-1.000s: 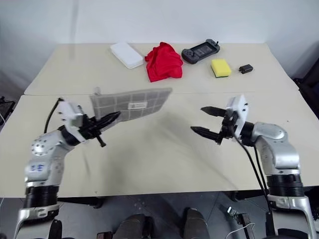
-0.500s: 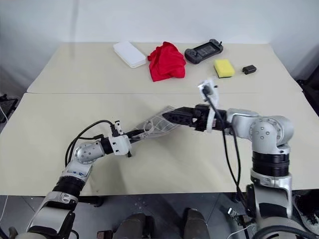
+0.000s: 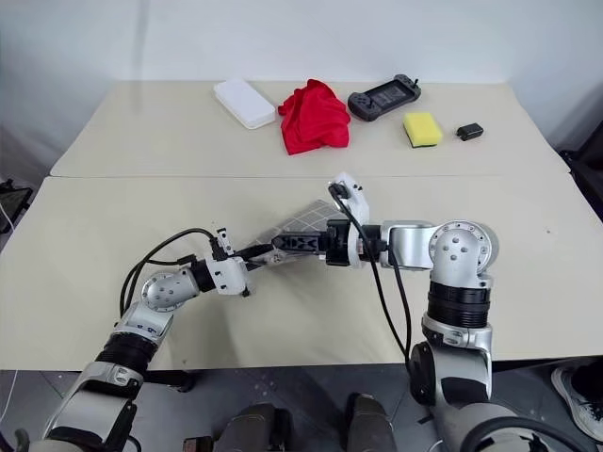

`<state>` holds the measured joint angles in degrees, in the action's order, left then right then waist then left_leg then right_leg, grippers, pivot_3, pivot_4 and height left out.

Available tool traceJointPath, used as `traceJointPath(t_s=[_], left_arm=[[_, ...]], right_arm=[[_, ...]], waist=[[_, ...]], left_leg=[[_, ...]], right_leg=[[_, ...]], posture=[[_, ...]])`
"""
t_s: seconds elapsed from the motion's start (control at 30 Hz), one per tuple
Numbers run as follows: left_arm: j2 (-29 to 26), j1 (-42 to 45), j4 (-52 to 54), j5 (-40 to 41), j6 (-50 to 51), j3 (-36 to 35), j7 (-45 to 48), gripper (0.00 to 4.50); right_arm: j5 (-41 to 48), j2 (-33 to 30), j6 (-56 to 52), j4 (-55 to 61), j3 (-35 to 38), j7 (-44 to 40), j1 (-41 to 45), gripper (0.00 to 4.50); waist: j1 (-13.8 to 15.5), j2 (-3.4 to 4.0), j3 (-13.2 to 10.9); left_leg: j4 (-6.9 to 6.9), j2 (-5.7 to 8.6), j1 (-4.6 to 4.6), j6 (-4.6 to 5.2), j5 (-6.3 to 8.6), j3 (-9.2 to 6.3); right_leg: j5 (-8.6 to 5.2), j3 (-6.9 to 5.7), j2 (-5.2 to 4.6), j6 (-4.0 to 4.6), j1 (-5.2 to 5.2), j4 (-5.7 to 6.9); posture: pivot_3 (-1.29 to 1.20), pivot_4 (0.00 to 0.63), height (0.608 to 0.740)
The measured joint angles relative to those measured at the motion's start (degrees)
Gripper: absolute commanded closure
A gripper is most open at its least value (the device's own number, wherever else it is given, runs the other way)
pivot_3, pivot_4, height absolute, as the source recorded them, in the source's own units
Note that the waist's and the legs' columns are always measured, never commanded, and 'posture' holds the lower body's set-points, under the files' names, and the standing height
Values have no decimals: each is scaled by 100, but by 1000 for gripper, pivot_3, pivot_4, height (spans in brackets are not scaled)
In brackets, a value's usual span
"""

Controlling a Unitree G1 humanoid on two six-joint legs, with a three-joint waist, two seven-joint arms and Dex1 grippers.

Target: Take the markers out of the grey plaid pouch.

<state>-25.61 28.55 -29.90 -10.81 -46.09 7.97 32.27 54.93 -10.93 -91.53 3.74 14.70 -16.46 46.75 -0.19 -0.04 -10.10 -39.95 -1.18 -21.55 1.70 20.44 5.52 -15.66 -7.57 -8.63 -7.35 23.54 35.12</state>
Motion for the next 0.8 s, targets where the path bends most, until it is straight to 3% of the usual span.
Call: traceJointPath(t_s=[0.1,0.5,0.8], left_arm=[[-8,-15,36,3,50,11,-23,4500],[-41,-46,100,42,144,43,-61,4500],[76,-108,182,482,690,-4,-27,4500]], right_arm=[[-46,114,-11,-29,51,58,23,573],[-226,221,562,-84,3,-33,26,4480],[-231,-61,1244,-94,-41,-346,-58,4480]], waist=[[0,0,0],[-7,1,0],[-10,0,0]], left_leg=[[0,0,0,0,0,0],[2,0,0,1,1,1],[2,-2,-1,1,1,1]], right_leg=[[0,0,0,0,0,0],[0,0,1,0,0,-2],[0,0,2,0,1,-3]], posture=[[0,150,740],[0,150,740],[0,150,740]])
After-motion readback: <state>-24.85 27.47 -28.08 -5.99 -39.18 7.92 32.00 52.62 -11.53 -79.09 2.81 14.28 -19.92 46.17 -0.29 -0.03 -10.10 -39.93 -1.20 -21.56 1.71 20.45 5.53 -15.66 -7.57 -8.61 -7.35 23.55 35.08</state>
